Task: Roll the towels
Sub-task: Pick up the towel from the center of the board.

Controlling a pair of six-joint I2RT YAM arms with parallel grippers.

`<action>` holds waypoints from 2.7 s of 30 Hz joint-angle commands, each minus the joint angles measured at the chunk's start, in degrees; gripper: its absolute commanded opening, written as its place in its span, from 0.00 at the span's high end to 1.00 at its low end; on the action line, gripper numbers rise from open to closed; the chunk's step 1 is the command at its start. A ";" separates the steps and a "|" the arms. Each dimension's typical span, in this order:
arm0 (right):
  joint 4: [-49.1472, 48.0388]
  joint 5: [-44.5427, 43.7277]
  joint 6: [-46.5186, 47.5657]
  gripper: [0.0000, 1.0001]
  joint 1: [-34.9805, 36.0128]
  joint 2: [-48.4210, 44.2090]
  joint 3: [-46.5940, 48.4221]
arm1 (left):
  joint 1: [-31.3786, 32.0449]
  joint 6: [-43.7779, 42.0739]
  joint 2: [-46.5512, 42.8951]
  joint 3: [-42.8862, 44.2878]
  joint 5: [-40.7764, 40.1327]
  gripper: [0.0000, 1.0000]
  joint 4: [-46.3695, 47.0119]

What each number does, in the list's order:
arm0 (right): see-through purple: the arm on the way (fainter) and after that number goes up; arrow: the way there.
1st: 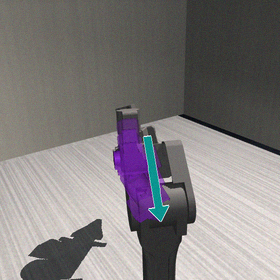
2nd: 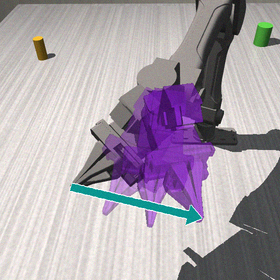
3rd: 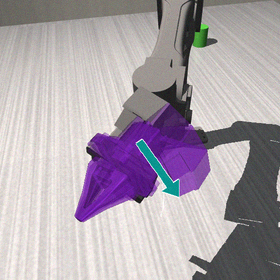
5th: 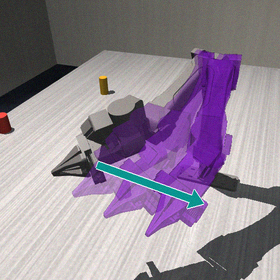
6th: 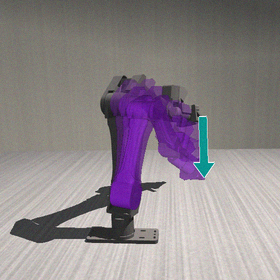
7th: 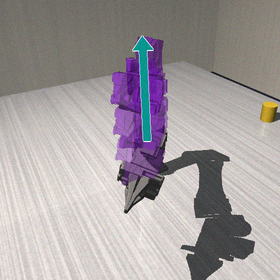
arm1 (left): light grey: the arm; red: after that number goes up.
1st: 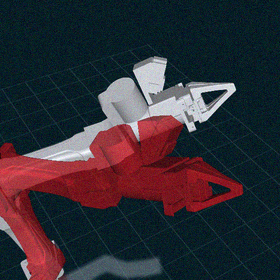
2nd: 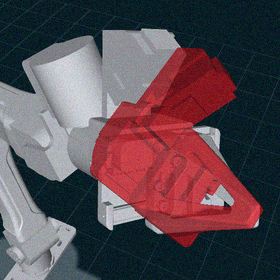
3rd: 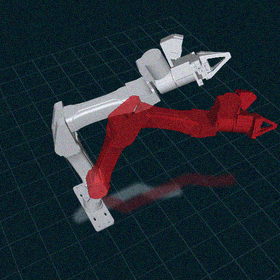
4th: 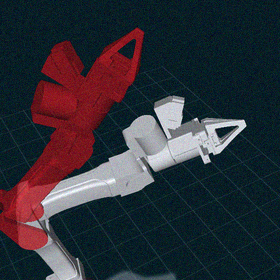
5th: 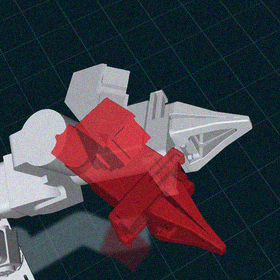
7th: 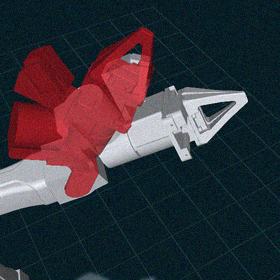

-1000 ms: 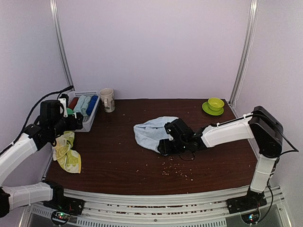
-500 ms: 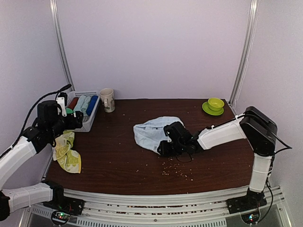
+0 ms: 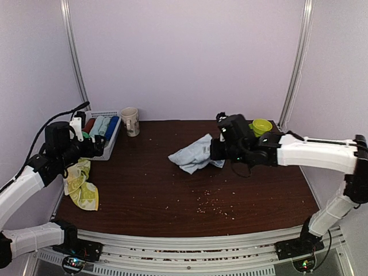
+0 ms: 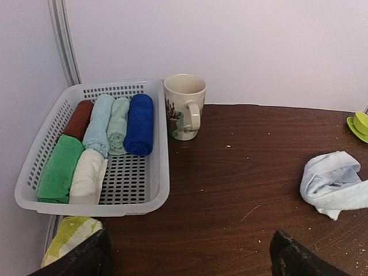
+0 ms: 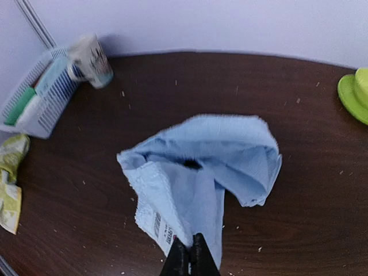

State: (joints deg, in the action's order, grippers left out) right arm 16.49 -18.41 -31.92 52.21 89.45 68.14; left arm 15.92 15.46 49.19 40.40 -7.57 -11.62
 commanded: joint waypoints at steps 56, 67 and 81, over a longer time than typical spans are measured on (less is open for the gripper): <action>9.56 -29.51 -9.20 1.00 -2.68 -48.57 -33.16 | 30.48 9.97 101.00 88.14 8.70 0.66 5.97; 9.30 -28.94 -8.86 1.00 -2.68 -48.44 -31.98 | 29.79 8.20 99.50 88.25 6.15 0.72 4.73; 8.74 -28.21 -8.61 1.00 -2.70 -48.33 -32.26 | 29.73 10.98 101.30 85.11 9.88 0.69 8.10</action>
State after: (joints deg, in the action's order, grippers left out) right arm 25.87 -46.46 -41.06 49.74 41.45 35.51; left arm 45.95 25.63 149.69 126.96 0.97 -7.77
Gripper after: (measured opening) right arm 0.016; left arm 0.409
